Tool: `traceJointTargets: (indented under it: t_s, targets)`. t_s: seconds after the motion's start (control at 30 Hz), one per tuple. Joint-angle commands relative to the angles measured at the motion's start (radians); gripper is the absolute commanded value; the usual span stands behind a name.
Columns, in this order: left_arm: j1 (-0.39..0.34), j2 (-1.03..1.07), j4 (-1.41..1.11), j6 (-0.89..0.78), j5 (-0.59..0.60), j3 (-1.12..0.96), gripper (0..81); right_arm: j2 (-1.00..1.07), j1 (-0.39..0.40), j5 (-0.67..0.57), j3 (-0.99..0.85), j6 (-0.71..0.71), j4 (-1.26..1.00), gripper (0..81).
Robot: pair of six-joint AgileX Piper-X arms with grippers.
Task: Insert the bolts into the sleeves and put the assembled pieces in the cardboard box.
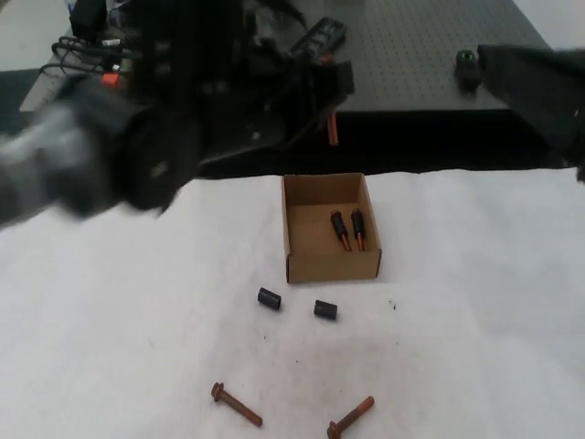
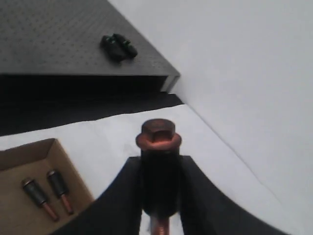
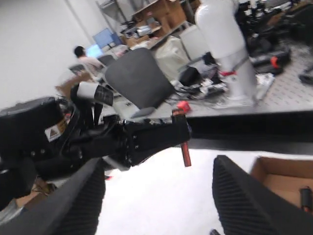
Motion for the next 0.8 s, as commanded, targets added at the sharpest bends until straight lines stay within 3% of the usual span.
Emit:
traceJointTargets:
  t_s: [0.0,0.2,0.4,0.77]
  targets:
    - [0.003,0.043,0.042,-0.030,-0.006,-0.052,0.7,-0.008,-0.132,0.062,-0.008,-0.115,0.216,46.9]
    - [0.008,0.333,0.287,0.034,-0.133,-0.387,0.7,-0.005,-0.174,0.070,-0.008,-0.154,0.225,46.9]
    - [0.018,0.502,0.447,0.057,-0.149,-0.637,0.7,-0.005,-0.175,0.078,-0.008,-0.154,0.225,46.9]
    - [0.016,0.576,0.642,0.142,-0.216,-0.725,0.7,-0.005,-0.175,0.088,-0.008,-0.147,0.225,46.9]
